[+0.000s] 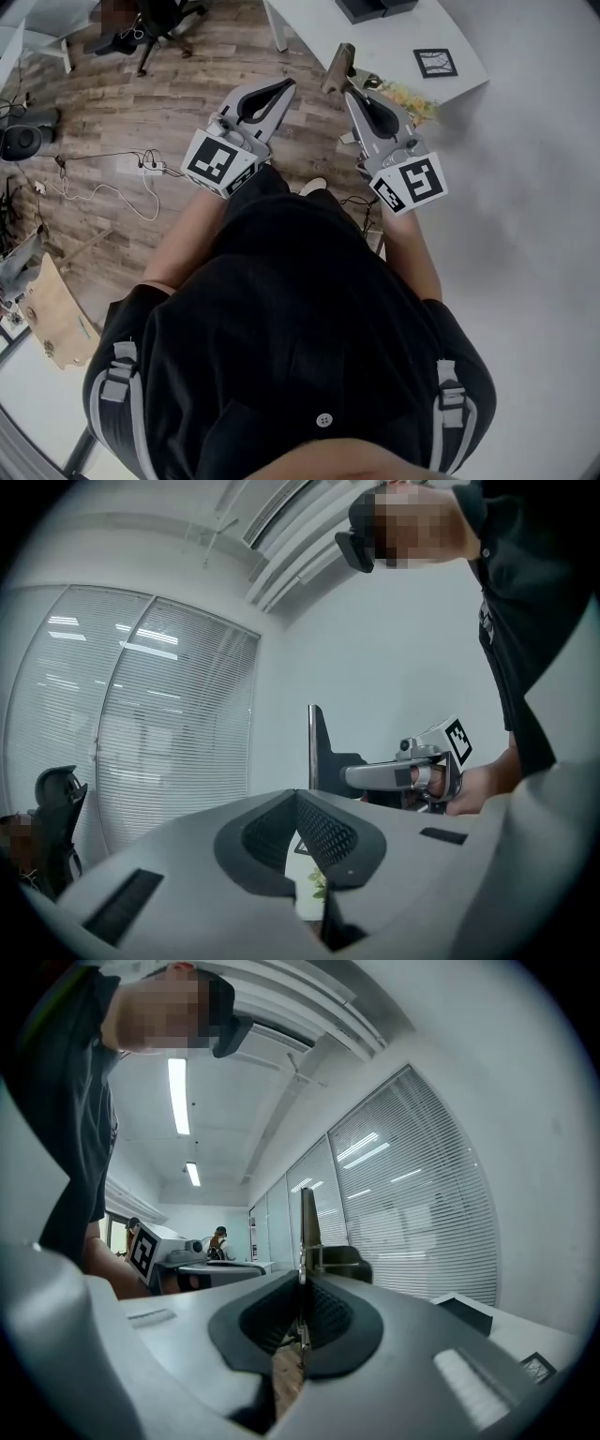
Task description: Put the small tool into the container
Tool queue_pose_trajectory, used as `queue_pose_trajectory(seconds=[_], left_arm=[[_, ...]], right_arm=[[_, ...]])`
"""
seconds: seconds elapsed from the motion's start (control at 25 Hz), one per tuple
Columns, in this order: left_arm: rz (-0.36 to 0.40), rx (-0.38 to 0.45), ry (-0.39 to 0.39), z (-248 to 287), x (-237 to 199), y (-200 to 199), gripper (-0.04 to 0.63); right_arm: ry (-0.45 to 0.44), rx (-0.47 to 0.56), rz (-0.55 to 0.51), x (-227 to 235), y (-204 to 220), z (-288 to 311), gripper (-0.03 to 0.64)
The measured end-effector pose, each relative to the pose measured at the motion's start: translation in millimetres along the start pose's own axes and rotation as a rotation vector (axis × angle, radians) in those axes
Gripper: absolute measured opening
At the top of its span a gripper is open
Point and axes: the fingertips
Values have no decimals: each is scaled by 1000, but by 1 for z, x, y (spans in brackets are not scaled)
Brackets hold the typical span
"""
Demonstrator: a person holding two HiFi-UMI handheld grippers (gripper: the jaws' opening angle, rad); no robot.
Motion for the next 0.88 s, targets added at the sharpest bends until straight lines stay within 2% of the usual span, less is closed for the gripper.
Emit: queue_pose_trajectory(seconds=[0.2,0.52,0.72,0.88], left_arm=[[-14,-28,1,-4,-15,6,9],[-28,-17,23,-21,-83,1,9],[-27,-6,46,-18,-101,0,9],[-25,-26,59,-17,-114,17,9]], right_arm=[[6,-15,9,1,1,19,12],[18,-58,-6,-11,3,92,12],[20,-75,-30,-14,6,109,13],[30,-74,-30,-11,17,122,12]])
Point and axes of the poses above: the fingertips, and each gripper's own axes: z forward along the fingers, x to its right, y out of its underside, and after that the axes turned 6 degrees about y, right-handed
